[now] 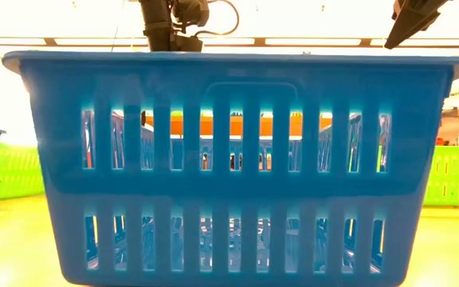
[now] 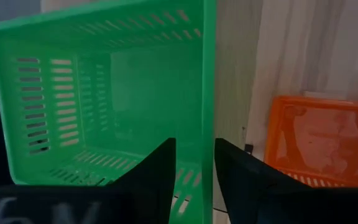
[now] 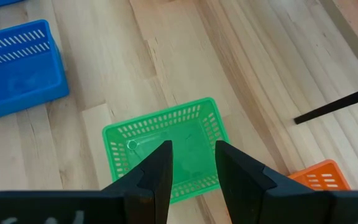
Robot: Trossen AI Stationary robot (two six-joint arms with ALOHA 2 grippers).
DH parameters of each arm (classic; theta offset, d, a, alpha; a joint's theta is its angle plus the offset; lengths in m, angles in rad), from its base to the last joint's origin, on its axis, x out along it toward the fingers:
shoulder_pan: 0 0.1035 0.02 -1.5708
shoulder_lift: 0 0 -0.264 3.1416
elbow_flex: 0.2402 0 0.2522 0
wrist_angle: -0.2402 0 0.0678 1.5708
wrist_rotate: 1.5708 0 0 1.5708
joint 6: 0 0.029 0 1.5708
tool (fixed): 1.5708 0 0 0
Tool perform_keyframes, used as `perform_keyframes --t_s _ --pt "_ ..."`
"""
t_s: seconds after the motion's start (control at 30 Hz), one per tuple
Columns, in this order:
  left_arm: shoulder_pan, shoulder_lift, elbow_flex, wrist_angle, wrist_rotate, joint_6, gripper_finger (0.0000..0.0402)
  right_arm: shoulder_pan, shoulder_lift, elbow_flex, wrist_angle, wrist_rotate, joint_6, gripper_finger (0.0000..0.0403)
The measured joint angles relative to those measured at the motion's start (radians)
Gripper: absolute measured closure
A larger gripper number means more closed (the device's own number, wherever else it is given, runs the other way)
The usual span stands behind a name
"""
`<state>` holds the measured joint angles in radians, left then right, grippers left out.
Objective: Stack baskets on shelf by color
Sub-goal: Put the middle green bin on the shelf
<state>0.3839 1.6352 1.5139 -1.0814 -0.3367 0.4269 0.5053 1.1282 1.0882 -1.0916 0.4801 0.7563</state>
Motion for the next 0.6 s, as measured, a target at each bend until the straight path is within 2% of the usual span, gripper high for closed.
perform_keyframes --t_s 0.6 --pt "-0.036 0.000 0.000 0.036 0.000 0.048 0.0285 0.000 0.000 0.000 0.000 0.000 0.000 0.0275"
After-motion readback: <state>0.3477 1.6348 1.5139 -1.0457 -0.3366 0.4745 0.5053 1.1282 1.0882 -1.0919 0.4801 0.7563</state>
